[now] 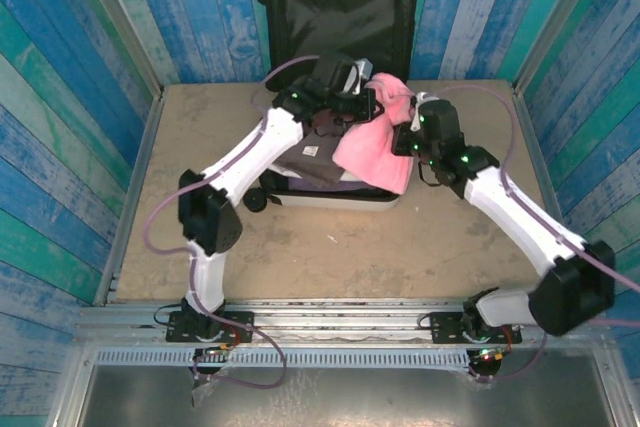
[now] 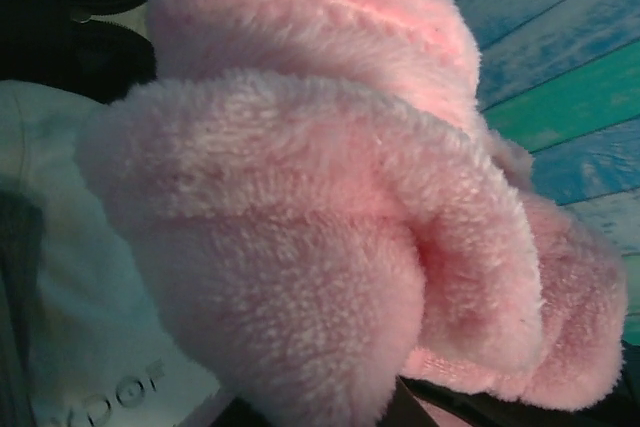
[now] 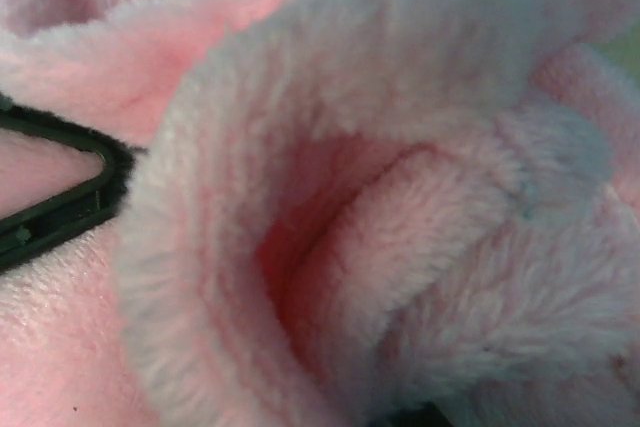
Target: Pack the luggage
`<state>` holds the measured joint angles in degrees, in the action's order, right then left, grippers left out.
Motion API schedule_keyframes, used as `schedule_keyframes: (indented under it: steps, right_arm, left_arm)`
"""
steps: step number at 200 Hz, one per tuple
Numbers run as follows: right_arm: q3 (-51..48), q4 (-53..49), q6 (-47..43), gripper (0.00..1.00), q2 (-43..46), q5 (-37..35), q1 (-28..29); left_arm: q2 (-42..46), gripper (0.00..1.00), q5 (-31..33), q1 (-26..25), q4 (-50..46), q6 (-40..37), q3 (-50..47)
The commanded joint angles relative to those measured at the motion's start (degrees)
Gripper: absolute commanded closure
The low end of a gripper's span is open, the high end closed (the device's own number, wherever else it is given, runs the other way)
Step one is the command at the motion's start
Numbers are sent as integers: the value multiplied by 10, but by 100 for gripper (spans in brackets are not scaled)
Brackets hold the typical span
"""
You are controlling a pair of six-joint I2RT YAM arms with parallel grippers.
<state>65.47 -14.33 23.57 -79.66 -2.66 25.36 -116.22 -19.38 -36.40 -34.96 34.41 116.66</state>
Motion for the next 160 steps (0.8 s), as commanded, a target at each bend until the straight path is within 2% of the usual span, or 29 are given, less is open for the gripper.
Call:
schedule_keyframes:
  steps: [1,21,30,41,58,68,74,100,109,124,130,160]
  right_arm:
    - [34,-5,-30,99,-77,119,-22]
    - [88,-4,-45,99,-174,168,-36]
    - [111,-1,-50,95,-215,189,-41]
    - [141,-2,-60,81,-260,209,-47]
    - [186,-34,-76,70,-309,218,-56]
    - [203,-53,-88,52,-319,212,-60]
    - [208,-63,-97,46,-318,204,-63]
    - [213,-98,-122,35,-290,174,-81]
    - [214,-110,-127,33,-277,172,-91]
    - [221,-131,-134,32,-255,176,-107]
    - [225,-139,-140,32,-247,178,-112]
    - [251,-154,-163,32,-212,179,-123]
  left_arm:
    - [-87,100,4,41,-34,-14,78]
    - [-130,100,6,65,-54,-9,94]
    - [-145,100,7,74,-60,-9,94]
    - [-159,100,15,80,-71,-13,93]
    - [-166,100,29,88,-77,-19,86]
    - [-163,99,42,91,-81,-21,83]
    - [-159,96,51,93,-83,-25,80]
    - [-136,68,89,101,-75,-34,61]
    - [-127,47,95,103,-68,-35,54]
    - [-114,33,104,103,-59,-37,48]
    - [-108,30,109,103,-56,-35,46]
    - [-78,27,138,104,-55,-31,53]
